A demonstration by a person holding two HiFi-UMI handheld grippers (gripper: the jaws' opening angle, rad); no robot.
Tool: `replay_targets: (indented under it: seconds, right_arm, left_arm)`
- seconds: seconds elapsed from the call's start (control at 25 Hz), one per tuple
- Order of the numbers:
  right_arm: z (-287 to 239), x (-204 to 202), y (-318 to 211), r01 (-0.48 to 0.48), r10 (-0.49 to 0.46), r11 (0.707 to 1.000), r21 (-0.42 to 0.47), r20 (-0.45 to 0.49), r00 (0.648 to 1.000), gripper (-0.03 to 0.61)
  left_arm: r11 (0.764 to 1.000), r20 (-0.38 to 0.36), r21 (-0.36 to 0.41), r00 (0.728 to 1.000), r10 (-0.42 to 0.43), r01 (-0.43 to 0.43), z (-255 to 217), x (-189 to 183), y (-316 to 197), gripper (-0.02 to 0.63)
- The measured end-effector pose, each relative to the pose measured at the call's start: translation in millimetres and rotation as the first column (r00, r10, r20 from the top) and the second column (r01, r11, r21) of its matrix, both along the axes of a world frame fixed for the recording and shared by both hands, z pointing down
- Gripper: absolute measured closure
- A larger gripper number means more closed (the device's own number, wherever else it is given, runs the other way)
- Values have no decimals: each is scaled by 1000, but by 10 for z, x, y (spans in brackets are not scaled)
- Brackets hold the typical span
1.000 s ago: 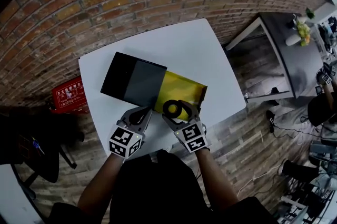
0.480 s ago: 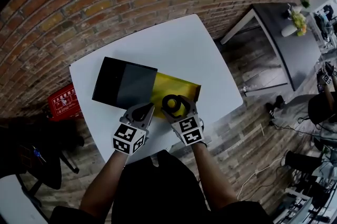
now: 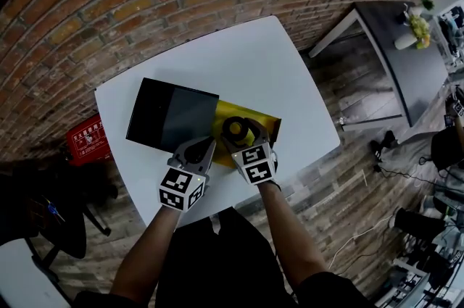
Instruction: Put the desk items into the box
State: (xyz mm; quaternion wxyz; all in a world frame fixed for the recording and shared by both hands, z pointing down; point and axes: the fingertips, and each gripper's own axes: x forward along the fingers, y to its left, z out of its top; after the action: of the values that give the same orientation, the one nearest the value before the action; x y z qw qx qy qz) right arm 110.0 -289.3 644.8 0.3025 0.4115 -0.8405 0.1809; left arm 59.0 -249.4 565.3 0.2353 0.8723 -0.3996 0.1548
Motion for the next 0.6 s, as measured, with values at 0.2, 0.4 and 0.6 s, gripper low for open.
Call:
replay_targets:
  seconds: [0.2, 0.4, 0.6]
  right_arm:
    - [108, -68, -122, -11, 10, 1000, -18, -8, 1000, 233]
    - [235, -97, -211, 3, -4, 999, -45, -31, 1000, 233]
    - [342, -121, -237, 17, -20, 997, -75, -44, 999, 232]
  left_arm:
    - [1000, 12, 15, 1000, -17, 17, -27, -5, -121, 601]
    - [1000, 10, 7, 1000, -30, 30, -4, -63, -141, 601]
    - [999, 13, -6, 999, -39, 39, 41, -134, -123, 601]
